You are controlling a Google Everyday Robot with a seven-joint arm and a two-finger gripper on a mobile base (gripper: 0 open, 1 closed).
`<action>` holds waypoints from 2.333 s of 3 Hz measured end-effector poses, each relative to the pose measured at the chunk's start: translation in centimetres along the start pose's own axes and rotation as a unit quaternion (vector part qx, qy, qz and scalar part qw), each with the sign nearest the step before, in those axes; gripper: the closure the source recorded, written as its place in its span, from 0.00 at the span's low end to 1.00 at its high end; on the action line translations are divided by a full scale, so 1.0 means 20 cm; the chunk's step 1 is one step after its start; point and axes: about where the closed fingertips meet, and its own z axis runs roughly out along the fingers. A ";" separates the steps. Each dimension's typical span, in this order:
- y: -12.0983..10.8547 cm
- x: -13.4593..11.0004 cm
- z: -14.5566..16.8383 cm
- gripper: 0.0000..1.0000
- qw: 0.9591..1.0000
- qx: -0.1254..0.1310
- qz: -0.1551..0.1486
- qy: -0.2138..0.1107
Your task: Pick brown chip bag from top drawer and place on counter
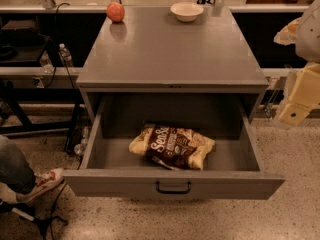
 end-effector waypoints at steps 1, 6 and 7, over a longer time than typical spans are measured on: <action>0.00 0.00 0.00 0.00 1.000 0.000 0.000 0.000; -0.07 0.01 0.95 0.00 0.975 -0.101 0.174 -0.097; -0.07 -0.06 1.09 0.00 0.973 -0.117 0.180 -0.088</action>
Offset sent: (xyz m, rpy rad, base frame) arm 0.0070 -0.0093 -0.0365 0.0602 0.0573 -0.0635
